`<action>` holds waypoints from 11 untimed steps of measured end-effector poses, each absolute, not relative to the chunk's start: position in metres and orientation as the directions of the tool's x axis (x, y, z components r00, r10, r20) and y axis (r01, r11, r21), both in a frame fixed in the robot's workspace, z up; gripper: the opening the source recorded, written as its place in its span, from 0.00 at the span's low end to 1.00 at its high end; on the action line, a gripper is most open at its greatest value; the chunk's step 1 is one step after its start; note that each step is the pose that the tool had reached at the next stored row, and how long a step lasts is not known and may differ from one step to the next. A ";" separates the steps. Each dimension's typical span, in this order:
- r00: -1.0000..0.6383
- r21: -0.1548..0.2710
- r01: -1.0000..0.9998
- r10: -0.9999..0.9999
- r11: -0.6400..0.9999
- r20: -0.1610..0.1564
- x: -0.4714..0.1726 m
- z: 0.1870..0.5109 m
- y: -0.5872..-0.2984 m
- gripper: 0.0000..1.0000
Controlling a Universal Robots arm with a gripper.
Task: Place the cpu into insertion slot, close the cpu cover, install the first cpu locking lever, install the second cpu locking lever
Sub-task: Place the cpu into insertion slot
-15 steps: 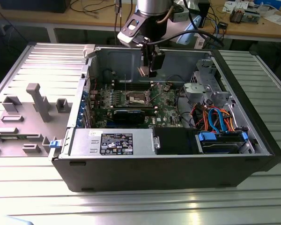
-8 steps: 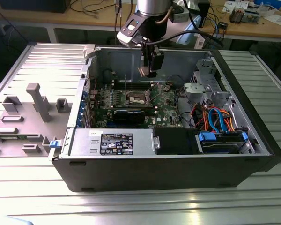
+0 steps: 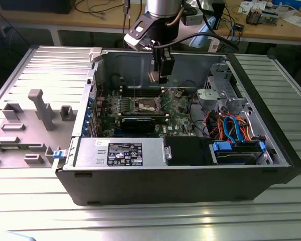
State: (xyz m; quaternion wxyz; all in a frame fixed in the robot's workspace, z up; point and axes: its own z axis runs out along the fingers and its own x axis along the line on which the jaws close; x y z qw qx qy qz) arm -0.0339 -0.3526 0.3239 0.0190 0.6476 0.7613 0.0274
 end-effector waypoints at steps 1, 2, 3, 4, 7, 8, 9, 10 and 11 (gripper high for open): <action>-0.160 0.066 0.985 0.987 0.160 0.007 -0.034 0.324 -0.353 0.55; -0.160 0.066 0.985 0.987 0.160 0.007 -0.034 0.324 -0.353 0.55; -0.160 0.066 0.985 0.987 0.160 0.007 -0.034 0.324 -0.353 0.55; -0.160 0.066 0.985 0.987 0.160 0.007 -0.034 0.324 -0.353 0.55; -0.159 0.066 0.985 0.987 0.158 0.007 -0.034 0.324 -0.353 0.55; -0.157 0.066 0.985 0.988 0.156 0.007 -0.034 0.324 -0.353 0.55; -0.151 0.066 0.986 0.988 0.151 0.007 -0.034 0.324 -0.353 0.55; -0.139 0.066 0.988 0.990 0.138 0.007 -0.034 0.324 -0.353 0.55; -0.124 0.066 0.990 0.992 0.123 0.007 -0.034 0.324 -0.353 0.55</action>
